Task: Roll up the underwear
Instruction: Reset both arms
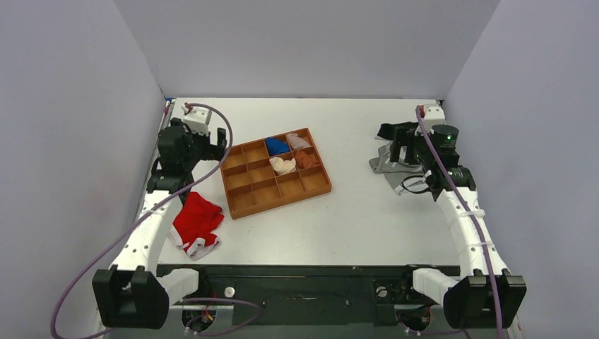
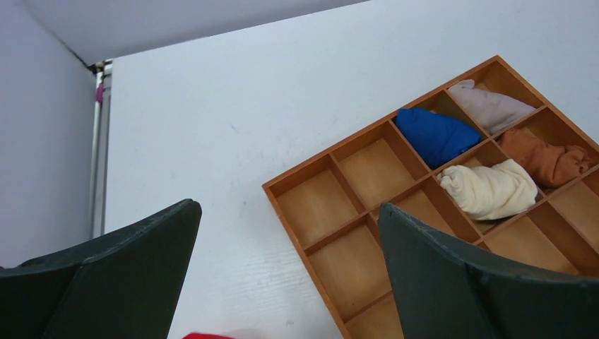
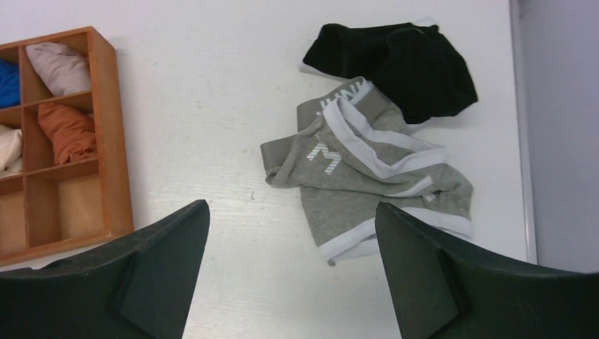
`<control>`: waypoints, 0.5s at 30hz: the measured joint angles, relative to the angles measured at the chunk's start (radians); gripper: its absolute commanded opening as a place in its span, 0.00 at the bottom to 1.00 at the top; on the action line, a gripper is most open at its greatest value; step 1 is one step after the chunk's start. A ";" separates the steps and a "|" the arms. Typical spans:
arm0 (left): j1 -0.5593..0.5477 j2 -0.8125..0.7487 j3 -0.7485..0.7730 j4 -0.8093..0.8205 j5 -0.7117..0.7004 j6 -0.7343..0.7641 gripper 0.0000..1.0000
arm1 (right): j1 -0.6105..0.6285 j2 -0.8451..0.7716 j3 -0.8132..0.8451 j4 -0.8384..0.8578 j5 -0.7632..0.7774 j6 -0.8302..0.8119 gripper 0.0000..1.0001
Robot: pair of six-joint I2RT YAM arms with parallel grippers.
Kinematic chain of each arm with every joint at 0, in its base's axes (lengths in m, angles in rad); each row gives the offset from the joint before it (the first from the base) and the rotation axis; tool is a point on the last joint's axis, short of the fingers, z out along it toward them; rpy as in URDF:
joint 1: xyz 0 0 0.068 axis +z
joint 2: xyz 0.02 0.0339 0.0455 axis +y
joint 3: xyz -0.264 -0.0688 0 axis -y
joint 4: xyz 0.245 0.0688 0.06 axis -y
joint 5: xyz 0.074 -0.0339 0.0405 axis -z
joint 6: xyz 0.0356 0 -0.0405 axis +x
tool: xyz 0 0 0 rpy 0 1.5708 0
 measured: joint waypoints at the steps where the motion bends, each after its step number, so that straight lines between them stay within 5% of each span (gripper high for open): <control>1: 0.000 -0.039 -0.034 0.014 -0.029 -0.013 0.97 | -0.010 -0.019 -0.007 0.000 0.006 0.002 0.83; 15: 0.001 -0.369 -0.216 -0.015 -0.178 -0.074 0.97 | -0.049 -0.336 -0.202 -0.018 0.102 -0.032 0.83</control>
